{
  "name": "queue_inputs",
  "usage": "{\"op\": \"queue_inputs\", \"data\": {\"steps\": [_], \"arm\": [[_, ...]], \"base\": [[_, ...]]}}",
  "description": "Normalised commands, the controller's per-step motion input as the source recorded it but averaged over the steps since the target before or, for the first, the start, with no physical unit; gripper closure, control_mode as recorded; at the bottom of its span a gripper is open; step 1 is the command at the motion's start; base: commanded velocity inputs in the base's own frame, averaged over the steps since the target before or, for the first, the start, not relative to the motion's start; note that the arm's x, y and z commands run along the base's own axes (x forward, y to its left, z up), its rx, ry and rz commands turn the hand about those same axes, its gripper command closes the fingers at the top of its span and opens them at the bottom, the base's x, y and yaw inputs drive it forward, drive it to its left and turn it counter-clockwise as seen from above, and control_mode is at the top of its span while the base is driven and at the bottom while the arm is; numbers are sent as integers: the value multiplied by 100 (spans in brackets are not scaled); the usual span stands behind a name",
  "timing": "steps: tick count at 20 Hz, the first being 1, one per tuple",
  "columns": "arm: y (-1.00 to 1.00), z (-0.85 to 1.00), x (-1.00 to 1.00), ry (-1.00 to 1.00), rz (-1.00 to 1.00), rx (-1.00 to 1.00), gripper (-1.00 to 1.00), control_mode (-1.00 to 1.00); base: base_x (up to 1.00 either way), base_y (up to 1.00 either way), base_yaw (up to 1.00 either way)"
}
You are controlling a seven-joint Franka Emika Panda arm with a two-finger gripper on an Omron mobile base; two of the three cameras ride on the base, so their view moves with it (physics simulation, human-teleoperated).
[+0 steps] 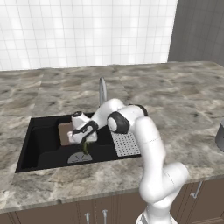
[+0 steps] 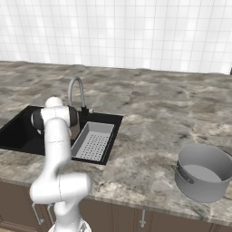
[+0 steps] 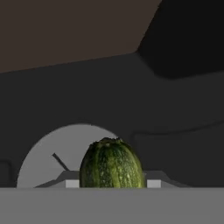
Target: Dump the squash from the pot into the sink. Then turn on the water and wash the squash. Then turn off the water and put the squash back in the pot.
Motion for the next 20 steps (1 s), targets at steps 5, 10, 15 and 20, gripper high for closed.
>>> {"op": "queue_inputs", "data": {"steps": [5, 10, 15, 20], "arm": [[-3, 78, -70, -5, 0, 4, 100, -100], [0, 76, -69, -6, 0, 3, 100, -100], [0, 94, -40, -2, 0, 6, 100, -100], [10, 95, -30, 0, 0, 6, 100, -100]], "base": [[0, 0, 0], [0, 0, 0], [0, 0, 0], [0, 0, 0]]}}
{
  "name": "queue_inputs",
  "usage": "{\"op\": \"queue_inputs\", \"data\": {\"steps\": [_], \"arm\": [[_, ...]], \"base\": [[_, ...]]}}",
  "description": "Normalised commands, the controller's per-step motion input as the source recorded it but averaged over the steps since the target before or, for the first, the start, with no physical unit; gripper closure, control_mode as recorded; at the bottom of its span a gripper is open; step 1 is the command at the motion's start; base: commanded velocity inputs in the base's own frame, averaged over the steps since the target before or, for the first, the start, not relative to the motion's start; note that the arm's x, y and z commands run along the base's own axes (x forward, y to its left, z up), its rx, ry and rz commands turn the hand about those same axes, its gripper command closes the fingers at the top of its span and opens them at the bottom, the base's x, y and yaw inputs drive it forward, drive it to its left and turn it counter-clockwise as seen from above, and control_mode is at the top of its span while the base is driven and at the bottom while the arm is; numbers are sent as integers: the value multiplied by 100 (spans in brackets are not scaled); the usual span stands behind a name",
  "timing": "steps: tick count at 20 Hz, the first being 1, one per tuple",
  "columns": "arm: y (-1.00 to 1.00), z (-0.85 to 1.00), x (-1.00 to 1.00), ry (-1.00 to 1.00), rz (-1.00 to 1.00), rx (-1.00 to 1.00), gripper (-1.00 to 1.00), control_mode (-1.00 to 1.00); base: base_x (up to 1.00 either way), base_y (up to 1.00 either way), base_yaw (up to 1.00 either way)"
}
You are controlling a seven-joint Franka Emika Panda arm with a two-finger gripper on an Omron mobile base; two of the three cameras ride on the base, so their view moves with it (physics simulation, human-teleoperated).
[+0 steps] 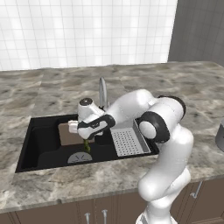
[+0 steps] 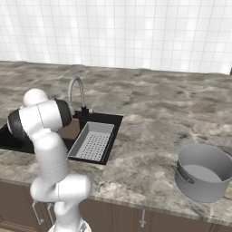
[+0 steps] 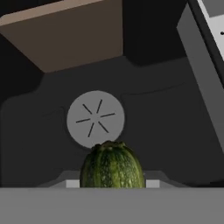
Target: Dump the squash from the pot into the sink. Then turn on the water and wash the squash. Then turn off the water and put the squash back in the pot.
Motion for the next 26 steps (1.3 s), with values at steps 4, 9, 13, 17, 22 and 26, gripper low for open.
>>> {"op": "queue_inputs", "data": {"steps": [4, 9, 13, 17, 22, 26], "arm": [[1, 83, -82, -1, 0, 1, 100, -100], [-10, 82, -76, -1, 0, 0, 100, -100], [-53, 82, -50, 0, 0, 0, 100, -100], [-89, 57, -44, 0, 0, 0, 100, -100], [-100, 38, -39, 0, 0, 0, 100, -100], [-100, 23, -10, 2, -6, 0, 100, -100]], "base": [[0, 0, 0], [0, 0, 0], [0, 0, 0], [0, 0, 0], [0, 0, 0], [0, 0, 0]]}}
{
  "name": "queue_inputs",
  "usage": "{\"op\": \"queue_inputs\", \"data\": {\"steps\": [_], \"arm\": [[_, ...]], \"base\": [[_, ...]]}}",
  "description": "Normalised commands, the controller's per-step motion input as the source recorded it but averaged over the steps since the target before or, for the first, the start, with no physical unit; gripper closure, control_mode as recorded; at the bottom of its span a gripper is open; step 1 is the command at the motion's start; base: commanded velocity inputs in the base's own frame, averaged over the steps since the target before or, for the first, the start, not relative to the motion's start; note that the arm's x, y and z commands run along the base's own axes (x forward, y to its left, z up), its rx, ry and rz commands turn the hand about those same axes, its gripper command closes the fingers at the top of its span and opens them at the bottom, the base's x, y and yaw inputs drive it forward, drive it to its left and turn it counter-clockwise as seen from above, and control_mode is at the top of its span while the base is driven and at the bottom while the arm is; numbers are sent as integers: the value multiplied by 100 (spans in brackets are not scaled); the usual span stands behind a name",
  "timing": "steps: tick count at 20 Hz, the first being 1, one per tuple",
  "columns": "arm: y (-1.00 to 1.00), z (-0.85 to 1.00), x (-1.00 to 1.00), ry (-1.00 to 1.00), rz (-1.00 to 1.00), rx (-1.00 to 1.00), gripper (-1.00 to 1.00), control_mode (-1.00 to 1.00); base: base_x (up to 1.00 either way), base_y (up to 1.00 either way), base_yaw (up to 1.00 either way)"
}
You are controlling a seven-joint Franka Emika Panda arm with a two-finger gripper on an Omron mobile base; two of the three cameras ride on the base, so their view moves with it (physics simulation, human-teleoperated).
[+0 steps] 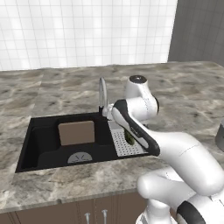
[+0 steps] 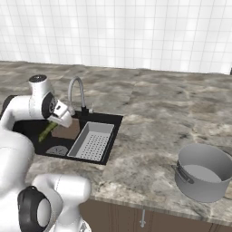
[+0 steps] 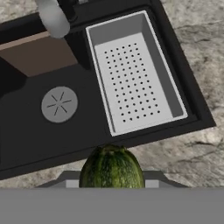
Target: Dump the squash from the pot into the sink. Then turn on the water and wash the squash. Then turn off the water and put the squash back in the pot.
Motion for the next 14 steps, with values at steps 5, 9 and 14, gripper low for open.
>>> {"op": "queue_inputs", "data": {"steps": [5, 9, 14], "arm": [[-100, 16, 0, 4, -9, 0, 100, -100], [-100, 7, 6, 7, -13, -1, 100, -100], [-100, 6, 6, 10, -15, -2, 100, -100]], "base": [[0, 0, 0], [0, 0, 0], [0, 0, 0]]}}
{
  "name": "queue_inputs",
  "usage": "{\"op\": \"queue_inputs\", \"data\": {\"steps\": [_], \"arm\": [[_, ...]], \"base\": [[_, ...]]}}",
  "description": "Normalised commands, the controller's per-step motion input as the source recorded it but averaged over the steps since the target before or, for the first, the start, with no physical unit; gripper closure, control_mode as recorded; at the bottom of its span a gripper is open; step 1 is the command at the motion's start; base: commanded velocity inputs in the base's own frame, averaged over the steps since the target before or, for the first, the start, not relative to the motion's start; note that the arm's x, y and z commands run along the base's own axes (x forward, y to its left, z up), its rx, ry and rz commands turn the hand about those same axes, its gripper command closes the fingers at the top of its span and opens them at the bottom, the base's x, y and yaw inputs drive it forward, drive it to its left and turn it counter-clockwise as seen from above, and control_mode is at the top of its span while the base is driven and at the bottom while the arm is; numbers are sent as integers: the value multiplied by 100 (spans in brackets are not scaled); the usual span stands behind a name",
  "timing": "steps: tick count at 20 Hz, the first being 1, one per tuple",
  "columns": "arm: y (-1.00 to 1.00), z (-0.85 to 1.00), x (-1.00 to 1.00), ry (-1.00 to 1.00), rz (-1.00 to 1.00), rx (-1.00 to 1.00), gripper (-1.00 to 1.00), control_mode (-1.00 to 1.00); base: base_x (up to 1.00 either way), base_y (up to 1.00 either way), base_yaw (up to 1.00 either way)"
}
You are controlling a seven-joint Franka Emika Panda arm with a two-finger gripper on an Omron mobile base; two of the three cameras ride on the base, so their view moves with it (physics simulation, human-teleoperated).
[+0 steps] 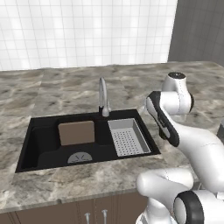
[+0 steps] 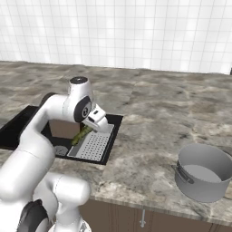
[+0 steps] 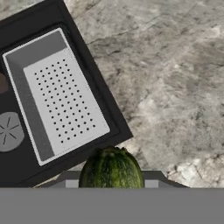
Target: Dump the squash from the pot into the sink. Then turn on the water and wash the squash. Then turn off the water and put the squash back in the pot.
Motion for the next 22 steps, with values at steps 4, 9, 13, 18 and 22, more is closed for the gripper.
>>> {"op": "queue_inputs", "data": {"steps": [4, 9, 13, 18, 22], "arm": [[-100, 1, 6, 13, -16, -1, 100, -100], [-100, 0, 6, 15, -15, 0, 100, -100], [-100, 0, 4, 16, -15, 0, 100, -100], [-100, 0, 1, 15, -13, 0, 100, -100], [-100, 0, 0, 9, -9, 0, 100, -100]], "base": [[0, 0, 0], [0, 0, 0], [0, 0, 0], [0, 0, 0], [0, 0, 0]]}}
